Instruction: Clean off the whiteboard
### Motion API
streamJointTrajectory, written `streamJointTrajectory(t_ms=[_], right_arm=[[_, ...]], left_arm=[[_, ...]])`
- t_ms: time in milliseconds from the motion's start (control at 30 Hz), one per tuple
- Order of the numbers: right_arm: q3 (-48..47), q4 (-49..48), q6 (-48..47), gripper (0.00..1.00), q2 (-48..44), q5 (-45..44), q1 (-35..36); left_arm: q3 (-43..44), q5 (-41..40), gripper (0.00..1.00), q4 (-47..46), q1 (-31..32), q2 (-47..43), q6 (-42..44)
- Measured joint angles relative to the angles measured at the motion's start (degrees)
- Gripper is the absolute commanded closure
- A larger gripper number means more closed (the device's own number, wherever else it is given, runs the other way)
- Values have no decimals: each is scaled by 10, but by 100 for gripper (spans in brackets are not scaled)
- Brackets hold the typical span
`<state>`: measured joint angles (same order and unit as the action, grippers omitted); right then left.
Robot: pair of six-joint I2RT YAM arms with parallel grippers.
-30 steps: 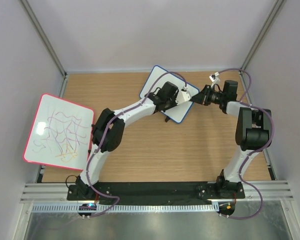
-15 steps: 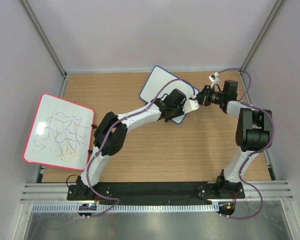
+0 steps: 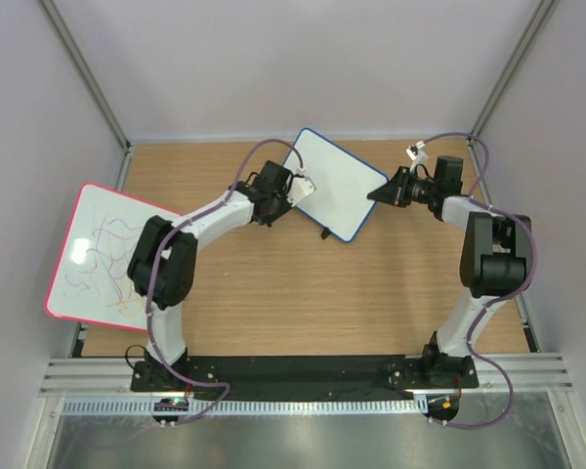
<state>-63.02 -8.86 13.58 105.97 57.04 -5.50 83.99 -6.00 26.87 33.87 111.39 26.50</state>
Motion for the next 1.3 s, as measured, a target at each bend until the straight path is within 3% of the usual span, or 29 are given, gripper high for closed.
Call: streamJointTrajectory(t_ms=[267,300,333,400,433,500,533,633,700,767,800,833,900,1033,1167,1300], right_arm=[[-1,10,-5,98,-5,-5,3],[-1,11,-6,98,-6,-5,4],[-1,12,-7,98,-6,-6,4],[-1,12,-8,97,-6,-6,4],[-1,12,-8,96,-6,-6,5],[-1,12,-9,95,-6,-6,5],[-1,12,-9,95,-6,-6,5],[-1,12,-9,95,-6,-6,5],[-1,12,-9,94,-6,-6,5],[-1,12,-9,94,-6,-6,5],[-1,12,-9,94,-6,-6,5],[-1,12,-10,94,-6,-6,5],[-1,12,-10,94,-6,-6,5],[-1,14,-10,94,-6,-7,5],[-1,18,-11,94,-8,-8,5],[-1,25,-15,94,-14,-12,7]], left_arm=[[-49,-50,98,6,-89,-4,-25],[-51,-56,92,7,-98,2,-27],[-56,-59,76,7,-105,6,-28],[-68,-58,60,10,-110,8,-30],[-73,-54,44,11,-110,8,-31],[-82,-42,33,9,-107,7,-32],[-85,-37,19,4,-106,1,-34],[-100,8,6,-5,-105,-26,-34],[-103,42,6,-10,-104,-43,-38],[-101,73,13,-21,-104,-53,-43],[-94,90,18,-23,-104,-54,-51],[-83,105,31,-27,-103,-51,-63],[-52,126,43,-31,-101,-33,-88],[35,151,46,-39,-91,43,-115],[65,170,48,-34,-77,90,-125],[97,170,62,-20,-65,118,-130]])
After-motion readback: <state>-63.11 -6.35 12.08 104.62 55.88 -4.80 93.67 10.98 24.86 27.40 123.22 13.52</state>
